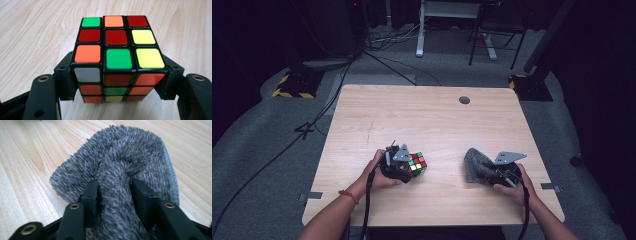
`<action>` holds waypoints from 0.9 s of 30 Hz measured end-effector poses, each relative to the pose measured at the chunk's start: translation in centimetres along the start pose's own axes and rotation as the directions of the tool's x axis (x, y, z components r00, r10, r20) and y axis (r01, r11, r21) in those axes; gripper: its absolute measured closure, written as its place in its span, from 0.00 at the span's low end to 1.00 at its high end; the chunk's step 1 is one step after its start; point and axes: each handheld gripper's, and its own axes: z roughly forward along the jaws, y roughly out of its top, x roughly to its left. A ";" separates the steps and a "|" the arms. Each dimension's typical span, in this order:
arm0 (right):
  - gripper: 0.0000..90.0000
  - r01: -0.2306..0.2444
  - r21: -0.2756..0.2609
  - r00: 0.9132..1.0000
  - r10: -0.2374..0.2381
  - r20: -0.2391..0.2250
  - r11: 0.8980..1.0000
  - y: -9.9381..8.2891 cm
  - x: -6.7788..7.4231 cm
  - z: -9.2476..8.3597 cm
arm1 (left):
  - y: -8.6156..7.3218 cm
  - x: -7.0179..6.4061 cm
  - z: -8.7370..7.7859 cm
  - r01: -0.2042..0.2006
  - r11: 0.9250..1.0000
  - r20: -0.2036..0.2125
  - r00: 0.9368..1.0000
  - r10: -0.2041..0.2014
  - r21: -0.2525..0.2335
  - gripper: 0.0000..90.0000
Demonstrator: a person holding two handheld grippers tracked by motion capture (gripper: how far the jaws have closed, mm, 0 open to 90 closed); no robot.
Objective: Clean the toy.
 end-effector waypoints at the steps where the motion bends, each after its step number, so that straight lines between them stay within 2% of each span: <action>1: 0.61 0.001 0.003 1.000 -0.001 0.002 1.000 0.0 0.0 0.1 | -0.1 0.0 0.0 0.004 1.000 0.001 1.000 -0.004 -0.005 0.35; 7: 0.46 0.012 -0.010 1.000 -0.012 0.008 1.000 0.2 0.3 -0.5 | -0.3 -0.1 -0.5 0.014 1.000 -0.010 1.000 -0.014 -0.022 0.31; 10: 0.40 0.013 -0.034 1.000 -0.013 0.019 0.999 0.4 0.4 -1.1 | -0.2 -0.2 -1.0 0.015 1.000 -0.019 1.000 -0.015 -0.005 0.26; 12: 0.38 0.018 -0.051 1.000 -0.018 0.015 0.999 0.6 0.3 -1.7 | -0.4 -0.4 -1.3 0.007 1.000 -0.023 1.000 -0.006 0.004 0.24; 15: 0.37 0.035 -0.062 0.999 -0.034 0.016 0.997 1.0 0.3 -2.5 | -0.6 -0.5 -1.7 0.016 1.000 -0.042 0.999 -0.015 0.025 0.19; 19: 0.34 0.074 -0.056 0.997 -0.072 0.026 0.996 1.3 0.4 -3.3 | -1.0 -0.5 -2.7 0.026 0.999 -0.094 0.995 -0.022 0.037 0.18; 22: 0.33 0.090 -0.052 0.996 -0.089 0.031 0.995 1.4 0.4 -3.8 | -1.5 -0.4 -3.4 0.029 0.999 -0.107 0.994 -0.024 0.046 0.18; 27: 0.32 0.103 -0.028 0.992 -0.101 0.073 0.994 1.3 0.0 -5.1 | -2.4 -0.8 -4.8 -0.004 0.997 -0.142 0.990 0.014 0.072 0.18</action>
